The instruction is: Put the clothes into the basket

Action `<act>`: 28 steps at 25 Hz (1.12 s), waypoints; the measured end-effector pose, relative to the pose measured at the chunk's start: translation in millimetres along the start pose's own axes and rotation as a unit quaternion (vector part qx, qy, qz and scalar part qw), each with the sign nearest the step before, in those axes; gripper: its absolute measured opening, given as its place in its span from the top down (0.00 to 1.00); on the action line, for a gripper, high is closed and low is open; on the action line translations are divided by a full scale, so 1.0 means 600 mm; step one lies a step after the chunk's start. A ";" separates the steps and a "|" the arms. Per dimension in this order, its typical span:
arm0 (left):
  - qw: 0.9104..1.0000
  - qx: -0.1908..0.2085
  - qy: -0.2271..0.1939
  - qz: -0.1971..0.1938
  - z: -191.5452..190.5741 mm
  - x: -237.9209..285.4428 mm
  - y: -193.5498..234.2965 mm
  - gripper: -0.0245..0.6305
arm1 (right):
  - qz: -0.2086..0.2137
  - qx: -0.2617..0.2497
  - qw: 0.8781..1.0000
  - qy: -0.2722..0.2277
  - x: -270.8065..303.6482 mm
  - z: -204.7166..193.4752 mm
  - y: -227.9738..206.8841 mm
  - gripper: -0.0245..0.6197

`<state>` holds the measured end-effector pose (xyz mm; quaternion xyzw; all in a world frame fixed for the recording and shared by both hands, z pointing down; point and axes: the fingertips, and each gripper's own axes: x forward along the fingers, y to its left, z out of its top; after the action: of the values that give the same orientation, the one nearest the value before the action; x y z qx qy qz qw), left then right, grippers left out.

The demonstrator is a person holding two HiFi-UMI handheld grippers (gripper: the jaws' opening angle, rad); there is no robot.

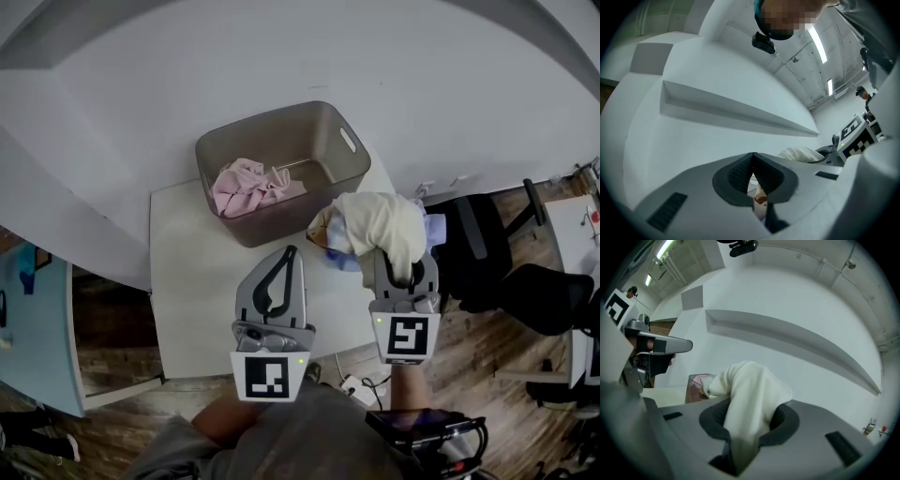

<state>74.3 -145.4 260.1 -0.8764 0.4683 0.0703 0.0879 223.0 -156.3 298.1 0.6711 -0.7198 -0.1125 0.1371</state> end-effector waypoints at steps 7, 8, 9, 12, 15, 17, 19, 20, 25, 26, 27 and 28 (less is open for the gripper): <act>1.000 0.008 -0.010 0.014 0.033 0.048 0.061 0.95 | 0.018 -0.008 0.999 -0.041 0.078 0.088 0.008 0.79; 1.000 0.007 -0.013 0.017 0.042 0.053 0.072 0.95 | 0.019 -0.008 0.999 -0.048 0.089 0.106 0.010 0.79; 1.000 0.008 -0.016 0.019 0.050 0.058 0.084 0.95 | 0.021 -0.010 0.998 -0.056 0.099 0.124 0.013 0.79; 0.999 0.011 -0.025 0.030 0.074 0.074 0.129 0.95 | 0.028 -0.025 0.996 -0.076 0.136 0.178 0.025 0.79; 0.998 0.012 -0.040 0.049 0.090 0.084 0.178 0.95 | 0.038 -0.029 0.994 -0.102 0.174 0.228 0.045 0.79; 0.998 0.012 -0.036 0.056 0.085 0.087 0.201 0.95 | 0.049 -0.029 0.993 -0.106 0.196 0.244 0.060 0.79; 0.998 0.009 -0.021 0.060 0.066 0.086 0.218 0.95 | 0.066 -0.030 0.994 -0.082 0.225 0.230 0.078 0.79; 0.998 0.004 -0.013 0.062 0.053 0.085 0.226 0.95 | 0.077 -0.029 0.995 -0.059 0.242 0.210 0.091 0.78; 0.997 -0.033 0.023 0.060 -0.019 0.088 0.251 0.95 | 0.159 -0.041 0.980 0.111 0.307 0.049 0.174 0.57; 0.997 -0.037 0.029 0.058 -0.032 0.091 0.254 0.95 | 0.174 -0.044 0.974 0.134 0.309 0.025 0.189 0.48; 0.997 -0.041 0.034 0.056 -0.042 0.093 0.256 0.95 | 0.184 -0.045 0.971 0.146 0.308 0.011 0.200 0.45; 0.997 -0.045 0.036 0.055 -0.049 0.095 0.258 0.95 | 0.188 -0.044 0.970 0.150 0.305 0.003 0.205 0.45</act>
<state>-22.0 -282.5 263.5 -0.8543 0.5151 0.0645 0.0277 96.0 -329.9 347.7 0.5261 -0.7987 -0.0143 0.2918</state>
